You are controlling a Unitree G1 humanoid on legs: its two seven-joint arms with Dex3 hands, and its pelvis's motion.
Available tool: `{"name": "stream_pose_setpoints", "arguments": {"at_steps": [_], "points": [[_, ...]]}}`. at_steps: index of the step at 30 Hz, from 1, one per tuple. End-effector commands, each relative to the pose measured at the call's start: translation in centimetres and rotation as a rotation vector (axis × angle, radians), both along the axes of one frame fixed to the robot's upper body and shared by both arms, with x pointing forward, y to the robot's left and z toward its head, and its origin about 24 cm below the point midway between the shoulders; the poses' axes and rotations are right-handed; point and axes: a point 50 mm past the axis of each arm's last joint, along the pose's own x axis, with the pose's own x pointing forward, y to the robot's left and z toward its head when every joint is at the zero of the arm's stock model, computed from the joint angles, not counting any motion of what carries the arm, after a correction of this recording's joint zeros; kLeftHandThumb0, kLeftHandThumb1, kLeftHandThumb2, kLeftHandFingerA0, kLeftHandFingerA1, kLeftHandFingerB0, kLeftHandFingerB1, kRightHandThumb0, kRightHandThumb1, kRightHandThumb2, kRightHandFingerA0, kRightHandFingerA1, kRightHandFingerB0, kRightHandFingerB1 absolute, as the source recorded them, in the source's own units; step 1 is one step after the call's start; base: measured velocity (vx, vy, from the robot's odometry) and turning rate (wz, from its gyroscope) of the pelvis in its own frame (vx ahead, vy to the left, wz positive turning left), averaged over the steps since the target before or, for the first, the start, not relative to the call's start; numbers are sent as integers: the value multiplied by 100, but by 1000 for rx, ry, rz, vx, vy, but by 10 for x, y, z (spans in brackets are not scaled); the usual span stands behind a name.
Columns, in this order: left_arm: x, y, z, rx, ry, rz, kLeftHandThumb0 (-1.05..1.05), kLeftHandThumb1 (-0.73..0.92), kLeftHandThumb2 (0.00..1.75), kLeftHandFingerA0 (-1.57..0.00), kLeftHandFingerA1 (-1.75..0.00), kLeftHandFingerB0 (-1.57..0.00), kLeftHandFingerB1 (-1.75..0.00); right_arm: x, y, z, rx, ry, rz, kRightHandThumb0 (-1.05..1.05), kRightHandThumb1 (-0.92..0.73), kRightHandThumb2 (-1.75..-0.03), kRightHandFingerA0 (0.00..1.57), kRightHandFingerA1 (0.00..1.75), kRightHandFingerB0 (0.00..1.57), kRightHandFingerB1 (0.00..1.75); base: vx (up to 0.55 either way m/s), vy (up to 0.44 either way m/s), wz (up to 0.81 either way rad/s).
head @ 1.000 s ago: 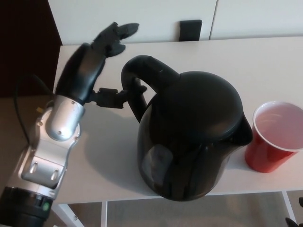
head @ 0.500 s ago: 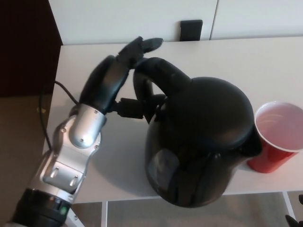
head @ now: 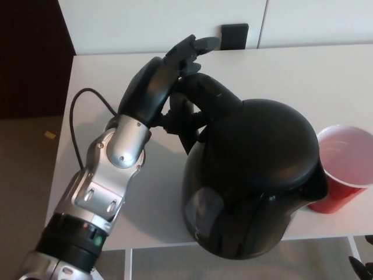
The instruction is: The robot walk towards a table in front and uses its left hand to pick up the pot from the base and pour water to the cup on the right hand side
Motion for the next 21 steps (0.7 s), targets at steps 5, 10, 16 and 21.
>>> {"name": "stream_pose_setpoints", "arguments": {"at_steps": [5,10,16,21], "points": [[10,-7,16,4,-83,15,-59,41,73,-42,-48,-29,-41,6,-7,7,-34,-14,0,-59,-54,-90,28,58,16,48,0,0,0],[17,-11,19,29,-42,11,-51,51,56,-56,-40,-32,-31,8,-6,8,-15,-27,-4,-56,-72,-61,32,59,20,39,0,0,0],[40,-16,18,121,232,-123,-2,73,78,-106,-98,-95,-74,12,-4,9,18,-42,-17,-52,-72,-62,37,60,19,39,0,0,0],[45,-16,16,68,227,-110,-16,63,100,-110,-134,-90,-118,14,-5,10,11,-46,-12,-51,-72,-61,40,61,22,40,0,0,0]]}}
